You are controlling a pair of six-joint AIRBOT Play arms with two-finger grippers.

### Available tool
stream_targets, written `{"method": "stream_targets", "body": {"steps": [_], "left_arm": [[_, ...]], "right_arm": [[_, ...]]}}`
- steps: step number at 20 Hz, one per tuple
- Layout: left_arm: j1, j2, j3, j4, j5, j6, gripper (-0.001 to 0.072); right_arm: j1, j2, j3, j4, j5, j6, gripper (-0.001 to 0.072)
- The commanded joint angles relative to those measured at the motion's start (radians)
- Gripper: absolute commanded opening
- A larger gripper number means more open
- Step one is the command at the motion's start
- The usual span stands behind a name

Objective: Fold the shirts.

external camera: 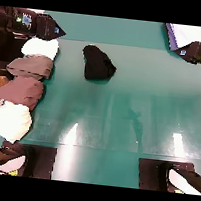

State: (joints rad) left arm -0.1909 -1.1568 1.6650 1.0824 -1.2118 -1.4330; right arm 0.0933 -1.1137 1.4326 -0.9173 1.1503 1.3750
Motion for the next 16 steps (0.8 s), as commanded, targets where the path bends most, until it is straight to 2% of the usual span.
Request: {"method": "stream_targets", "body": {"steps": [1, 10, 12, 13, 16], "left_arm": [[0.000, 0.001, -0.001, -0.001, 0.001, 0.000, 0.0029], [0.000, -0.004, -0.002, -0.014, 0.048, 0.000, 0.0043], [0.000, -0.026, -0.004, -0.014, 0.070, -0.003, 0.0586], [0.000, -0.044, -0.013, -0.014, 0.079, -0.008, 0.0610], [0.000, -0.154, -0.014, -0.018, 0.077, -0.008, 0.0610]], "right_arm": [[0.001, -0.002, 0.000, 0.000, 0.000, 0.000, 0.0018], [0.001, -0.005, -0.001, 0.002, 0.000, 0.000, 0.0018], [0.001, -0.005, -0.001, 0.002, 0.000, 0.000, 0.0018], [0.001, -0.005, -0.001, 0.002, 0.000, 0.000, 0.0017], [0.001, -0.005, -0.001, 0.002, 0.000, 0.000, 0.0018]]}}
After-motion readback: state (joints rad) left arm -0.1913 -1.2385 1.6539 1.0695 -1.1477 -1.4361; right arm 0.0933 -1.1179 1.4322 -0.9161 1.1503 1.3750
